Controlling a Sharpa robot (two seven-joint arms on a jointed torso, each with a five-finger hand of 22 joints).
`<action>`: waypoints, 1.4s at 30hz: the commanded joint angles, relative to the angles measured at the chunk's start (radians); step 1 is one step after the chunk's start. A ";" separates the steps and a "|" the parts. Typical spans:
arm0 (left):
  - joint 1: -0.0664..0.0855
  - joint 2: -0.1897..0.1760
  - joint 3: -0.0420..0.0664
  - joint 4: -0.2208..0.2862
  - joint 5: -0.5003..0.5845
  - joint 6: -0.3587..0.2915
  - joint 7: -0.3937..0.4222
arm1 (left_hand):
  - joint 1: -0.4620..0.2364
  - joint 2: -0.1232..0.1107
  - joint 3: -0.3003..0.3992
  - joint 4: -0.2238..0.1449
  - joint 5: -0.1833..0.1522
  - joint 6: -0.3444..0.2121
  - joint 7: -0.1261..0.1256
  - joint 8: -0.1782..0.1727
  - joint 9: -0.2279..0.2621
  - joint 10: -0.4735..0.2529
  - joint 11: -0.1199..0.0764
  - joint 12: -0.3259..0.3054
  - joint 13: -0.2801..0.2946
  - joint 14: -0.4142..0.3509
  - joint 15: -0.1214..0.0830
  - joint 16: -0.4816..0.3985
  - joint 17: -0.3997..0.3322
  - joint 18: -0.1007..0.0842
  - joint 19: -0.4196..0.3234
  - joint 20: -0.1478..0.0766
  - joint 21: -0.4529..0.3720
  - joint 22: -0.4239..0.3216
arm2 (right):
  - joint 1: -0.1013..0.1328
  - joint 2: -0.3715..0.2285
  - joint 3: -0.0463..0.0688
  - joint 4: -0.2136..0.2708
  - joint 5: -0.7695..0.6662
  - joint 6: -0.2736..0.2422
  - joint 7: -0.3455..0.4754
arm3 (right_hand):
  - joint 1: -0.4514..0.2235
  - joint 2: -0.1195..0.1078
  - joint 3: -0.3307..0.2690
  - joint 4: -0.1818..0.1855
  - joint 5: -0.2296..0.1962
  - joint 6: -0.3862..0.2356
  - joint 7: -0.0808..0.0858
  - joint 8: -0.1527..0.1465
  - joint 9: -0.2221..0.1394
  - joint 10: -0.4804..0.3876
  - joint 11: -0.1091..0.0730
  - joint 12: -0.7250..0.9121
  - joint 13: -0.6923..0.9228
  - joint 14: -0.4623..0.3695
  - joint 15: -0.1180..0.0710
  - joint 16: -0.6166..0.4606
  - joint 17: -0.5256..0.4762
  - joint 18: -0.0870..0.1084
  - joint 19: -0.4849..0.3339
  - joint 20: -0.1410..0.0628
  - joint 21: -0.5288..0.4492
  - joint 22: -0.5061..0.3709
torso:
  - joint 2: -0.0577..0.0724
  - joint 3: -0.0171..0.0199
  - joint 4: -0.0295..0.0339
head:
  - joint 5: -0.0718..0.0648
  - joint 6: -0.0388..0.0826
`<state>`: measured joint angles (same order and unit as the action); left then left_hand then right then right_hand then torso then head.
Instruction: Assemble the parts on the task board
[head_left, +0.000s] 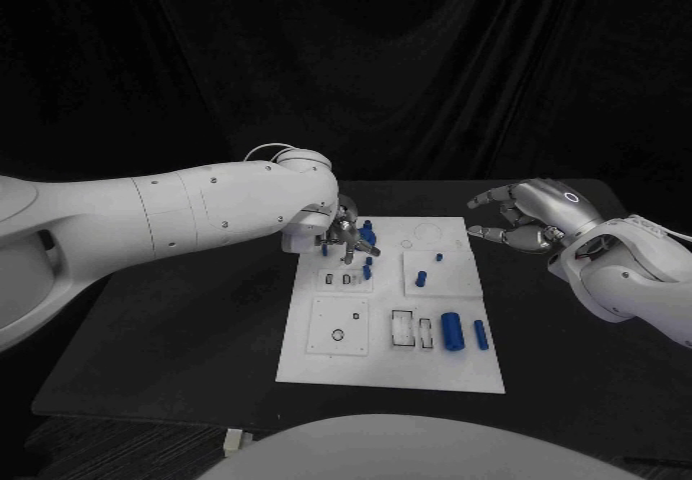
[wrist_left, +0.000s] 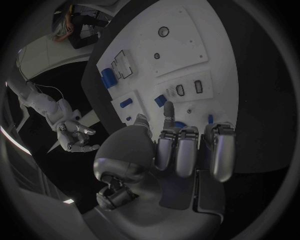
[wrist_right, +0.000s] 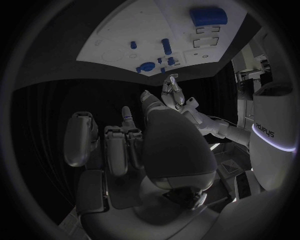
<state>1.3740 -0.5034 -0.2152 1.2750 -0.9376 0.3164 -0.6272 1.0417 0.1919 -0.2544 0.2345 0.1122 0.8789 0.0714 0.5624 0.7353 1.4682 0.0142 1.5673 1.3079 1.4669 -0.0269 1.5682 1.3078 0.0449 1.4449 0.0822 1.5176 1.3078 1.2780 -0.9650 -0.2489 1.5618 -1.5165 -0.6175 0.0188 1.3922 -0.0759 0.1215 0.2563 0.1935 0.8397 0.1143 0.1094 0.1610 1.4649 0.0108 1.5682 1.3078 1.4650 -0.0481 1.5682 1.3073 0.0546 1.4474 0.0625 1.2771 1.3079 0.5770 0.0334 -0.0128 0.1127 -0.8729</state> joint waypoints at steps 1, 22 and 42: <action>-0.010 0.007 0.001 -0.007 -0.001 -0.031 0.030 | 0.005 0.004 0.008 -0.002 -0.003 0.002 -0.003 -0.004 0.005 0.103 -0.008 0.003 0.263 0.104 -0.007 0.003 0.263 -0.012 0.006 -0.002 0.004 0.148 | -0.003 0.001 0.001 -0.001 -0.006 -0.022 0.004 | 0.005 0.006 0.000 -0.004 0.004 0.007 -0.001 0.001 -0.001 0.106 0.004 0.003 0.263 0.106 0.000 0.003 0.263 0.007 0.008 -0.002 0.004 0.182 | -0.001 0.0011 -0.0022 | -0.001 0.000; -0.050 0.025 0.001 -0.044 -0.001 -0.061 0.061 | 0.032 0.014 0.051 -0.036 0.023 -0.030 0.002 -0.041 0.062 0.103 -0.004 0.003 0.263 0.104 -0.006 0.003 0.263 -0.008 -0.011 -0.003 -0.007 0.133 | -0.007 0.012 0.001 -0.017 -0.006 -0.007 0.003 | 0.004 0.006 0.000 -0.004 0.004 0.010 -0.001 0.001 -0.001 0.106 0.005 0.003 0.263 0.106 0.000 0.003 0.263 0.007 0.008 -0.001 0.002 0.182 | -0.001 0.0037 -0.0007 | -0.007 0.000; -0.074 0.043 0.001 -0.067 -0.001 -0.061 0.066 | 0.069 0.015 0.100 -0.079 0.074 -0.022 0.000 -0.075 0.104 0.103 -0.006 0.003 0.263 0.104 -0.006 0.003 0.263 -0.009 -0.002 -0.002 -0.006 0.143 | -0.008 0.016 0.001 -0.022 -0.006 -0.008 0.008 | 0.003 0.007 -0.001 -0.004 0.004 0.012 -0.001 0.001 -0.001 0.106 0.005 0.003 0.263 0.106 0.000 0.003 0.263 0.010 0.003 -0.001 -0.010 0.178 | -0.002 0.0045 -0.0019 | -0.022 0.000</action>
<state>1.3019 -0.4635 -0.2155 1.2078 -0.9392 0.2602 -0.5798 1.1029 0.2074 -0.1562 0.1528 0.1868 0.8521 0.0732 0.4912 0.8396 1.4646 0.0109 1.5673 1.3078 1.4669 -0.0266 1.5681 1.3076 0.0452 1.4371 0.0820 1.5134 1.3075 1.2729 -0.9495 -0.2488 1.5412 -1.5168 -0.6179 0.0253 1.3922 -0.0761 0.1215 0.2564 0.1933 0.8468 0.1143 0.1094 0.1611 1.4649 0.0109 1.5682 1.3074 1.4650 -0.0481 1.5682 1.3073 0.0545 1.4473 0.0626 1.2701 1.3075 0.5756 0.0370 -0.0146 0.0920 -0.8725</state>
